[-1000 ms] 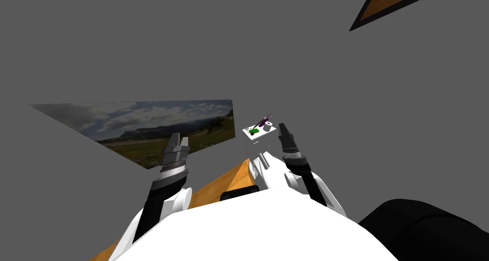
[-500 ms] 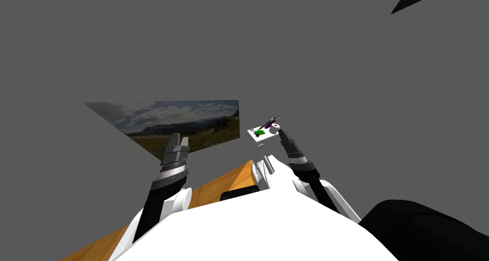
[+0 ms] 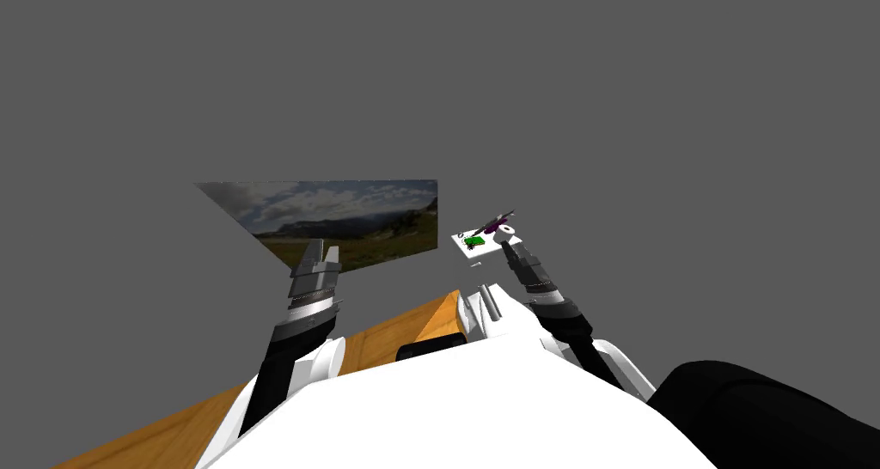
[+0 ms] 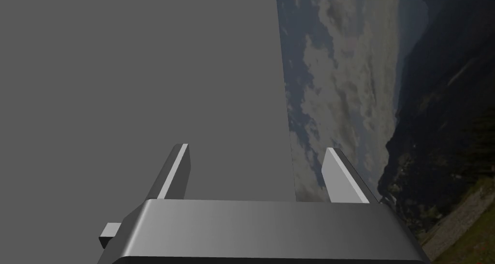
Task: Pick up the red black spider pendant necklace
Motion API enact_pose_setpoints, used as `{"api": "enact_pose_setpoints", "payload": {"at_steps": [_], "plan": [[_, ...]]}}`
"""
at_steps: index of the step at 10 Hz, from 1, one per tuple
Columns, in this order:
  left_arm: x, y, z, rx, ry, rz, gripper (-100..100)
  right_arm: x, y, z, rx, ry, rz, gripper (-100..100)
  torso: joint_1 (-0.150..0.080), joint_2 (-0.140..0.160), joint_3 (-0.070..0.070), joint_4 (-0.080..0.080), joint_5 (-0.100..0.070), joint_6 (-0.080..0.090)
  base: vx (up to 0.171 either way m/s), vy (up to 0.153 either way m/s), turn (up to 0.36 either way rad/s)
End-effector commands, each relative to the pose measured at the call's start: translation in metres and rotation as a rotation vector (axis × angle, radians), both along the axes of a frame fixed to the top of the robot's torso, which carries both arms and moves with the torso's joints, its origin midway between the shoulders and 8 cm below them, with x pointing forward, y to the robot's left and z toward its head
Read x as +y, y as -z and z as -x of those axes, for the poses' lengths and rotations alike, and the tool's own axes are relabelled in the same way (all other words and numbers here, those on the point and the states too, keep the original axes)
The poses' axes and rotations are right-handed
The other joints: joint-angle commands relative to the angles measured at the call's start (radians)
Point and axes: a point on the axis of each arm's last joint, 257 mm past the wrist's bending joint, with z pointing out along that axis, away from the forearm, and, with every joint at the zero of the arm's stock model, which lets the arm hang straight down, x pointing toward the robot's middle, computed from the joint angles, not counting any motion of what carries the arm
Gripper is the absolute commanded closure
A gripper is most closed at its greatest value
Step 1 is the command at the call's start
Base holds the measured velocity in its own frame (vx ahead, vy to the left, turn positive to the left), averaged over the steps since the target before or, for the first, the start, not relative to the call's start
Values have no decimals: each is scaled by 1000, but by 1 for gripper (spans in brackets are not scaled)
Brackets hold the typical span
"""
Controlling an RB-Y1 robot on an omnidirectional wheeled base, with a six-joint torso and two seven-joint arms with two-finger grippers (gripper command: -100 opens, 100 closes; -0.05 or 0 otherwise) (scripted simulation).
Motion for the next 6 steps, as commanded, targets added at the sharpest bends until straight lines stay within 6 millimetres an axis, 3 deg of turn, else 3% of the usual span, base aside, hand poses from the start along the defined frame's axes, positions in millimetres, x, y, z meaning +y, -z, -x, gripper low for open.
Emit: {"api": "enact_pose_setpoints", "payload": {"at_steps": [1, 6], "plan": [[0, 0, 0, 0, 0, 0, 0, -12, 12, 7, 47, 57, 94, -100, 0, 0, 0, 0, 0, 0, 46, -4, 240], [0, 0, 0, 0, 0, 0, 0, -33, 35, 24, 150, 168, 309, -100, 0, 0, 0, 0, 0, 1, 33, -4, 162]]}}
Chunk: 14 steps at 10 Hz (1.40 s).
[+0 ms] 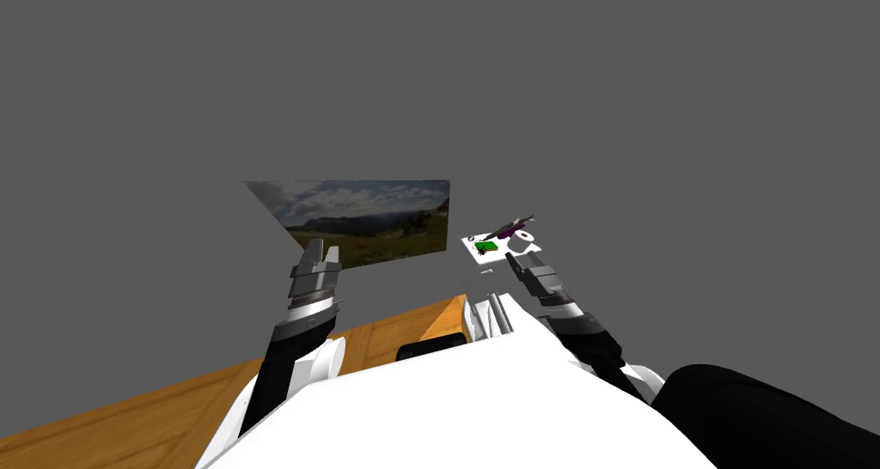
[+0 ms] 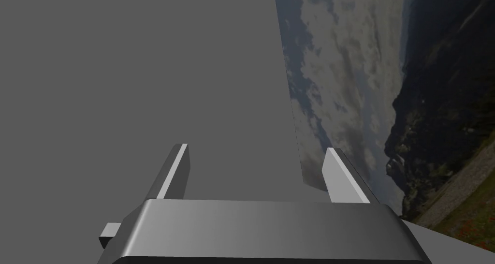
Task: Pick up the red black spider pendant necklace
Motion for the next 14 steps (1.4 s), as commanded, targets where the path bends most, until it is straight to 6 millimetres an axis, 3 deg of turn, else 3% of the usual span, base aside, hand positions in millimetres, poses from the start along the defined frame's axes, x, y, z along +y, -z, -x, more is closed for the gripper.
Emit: {"api": "enact_pose_setpoints", "payload": {"at_steps": [1, 9, 14], "plan": [[0, 0, 0, 0, 0, 0, 0, -11, 11, 9, 57, 47, 101, -100, 0, 0, 0, 0, 0, 0, 39, -6, 296], [0, 0, 0, 0, 0, 0, 0, -41, 44, 38, 225, 151, 419, -100, 0, 1, 0, 0, 0, 0, 27, -12, 162], [0, 0, 0, 0, 0, 0, 0, -71, 75, 71, 402, 194, 712, -100, -1, 0, 0, 0, 0, 0, 26, -17, 219]]}}
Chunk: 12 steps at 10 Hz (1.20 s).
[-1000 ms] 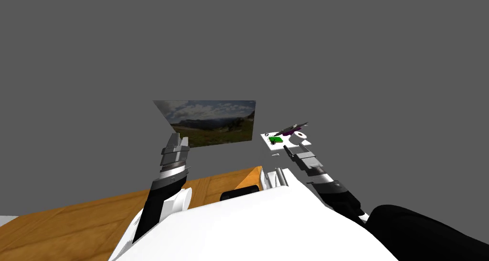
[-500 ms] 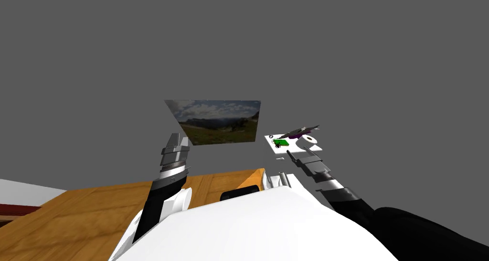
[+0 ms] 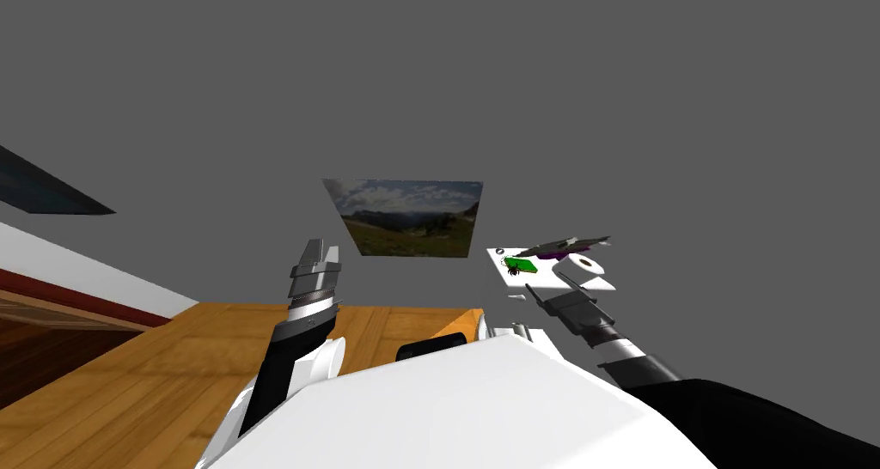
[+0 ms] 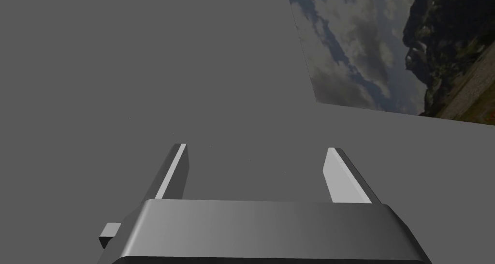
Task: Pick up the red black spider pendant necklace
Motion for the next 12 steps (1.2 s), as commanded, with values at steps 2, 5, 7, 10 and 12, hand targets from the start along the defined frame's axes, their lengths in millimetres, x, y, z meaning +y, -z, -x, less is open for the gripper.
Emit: {"api": "enact_pose_setpoints", "payload": {"at_steps": [2, 5, 7, 10, 12], "plan": [[0, 0, 0, 0, 0, 0, 0, -13, 10, 15, 78, 11, 124, -100, 0, 0, 0, 0, 0, 1, 21, -18, 136], [0, 0, 0, 0, 0, 0, 0, -27, 21, 32, 169, 13, 258, -100, 0, 0, 0, 0, 0, 0, 19, -19, 190], [0, 0, 0, 0, 0, 0, 0, -33, 25, 40, 212, 10, 322, -100, 0, 0, 0, 0, 0, 0, 20, -21, 199], [0, 0, 0, 0, 0, 0, 0, -49, 35, 62, 327, -11, 493, -100, 0, 0, 0, 0, 0, 0, 22, -21, 214], [0, 0, 0, 0, 0, 0, 0, -57, 38, 73, 389, -32, 588, -100, 0, -1, 0, 0, 0, 0, 21, -17, 184]]}}
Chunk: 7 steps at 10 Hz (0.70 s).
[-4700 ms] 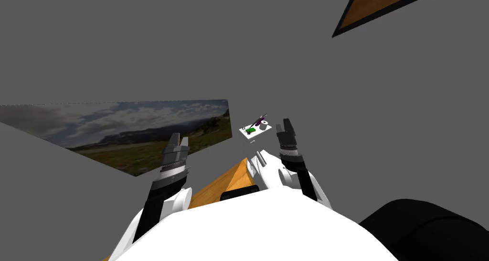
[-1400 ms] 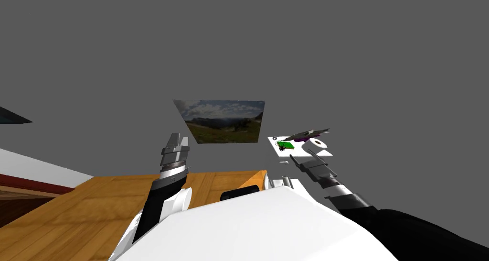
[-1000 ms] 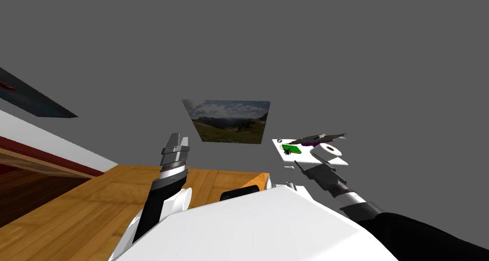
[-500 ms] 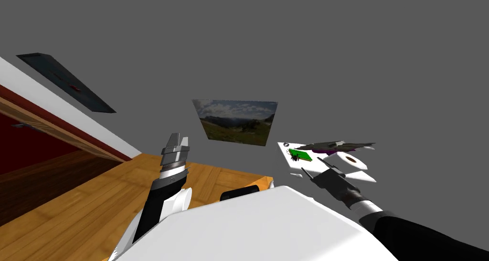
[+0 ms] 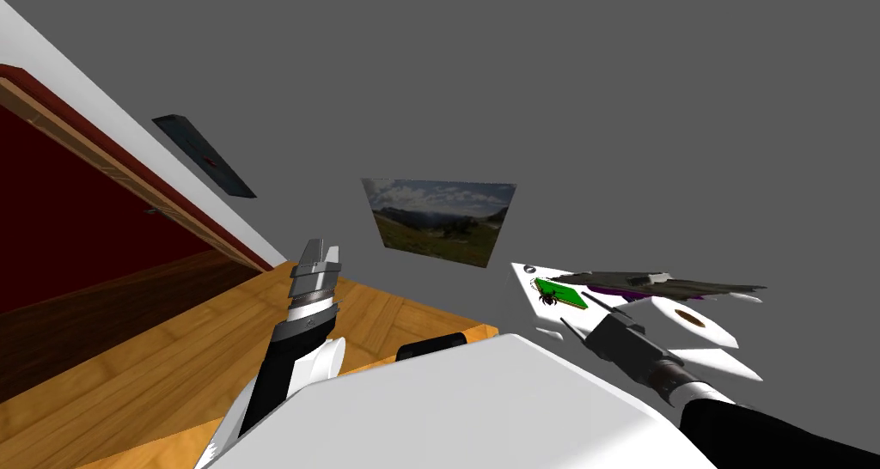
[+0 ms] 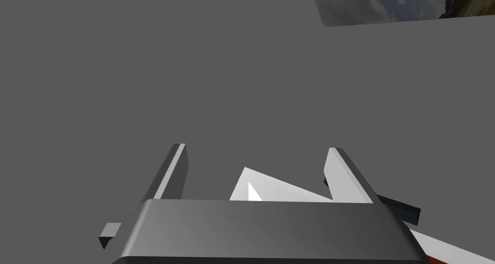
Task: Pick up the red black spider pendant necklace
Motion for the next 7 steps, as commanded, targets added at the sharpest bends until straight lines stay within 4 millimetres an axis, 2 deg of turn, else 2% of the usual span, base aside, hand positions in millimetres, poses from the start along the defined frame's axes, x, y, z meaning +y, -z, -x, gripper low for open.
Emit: {"api": "enact_pose_setpoints", "payload": {"at_steps": [1, 7], "plan": [[0, 0, 0, 0, 0, 0, 0, -6, 1, 7, 50, -19, 71, -100, 0, 0, 0, 0, 0, 0, -9, 20, 58], [0, 0, 0, 0, 0, 0, 0, -11, 2, 14, 95, -37, 135, -100, 1, 1, 1, 0, 0, 0, -6, 8, 30]]}}
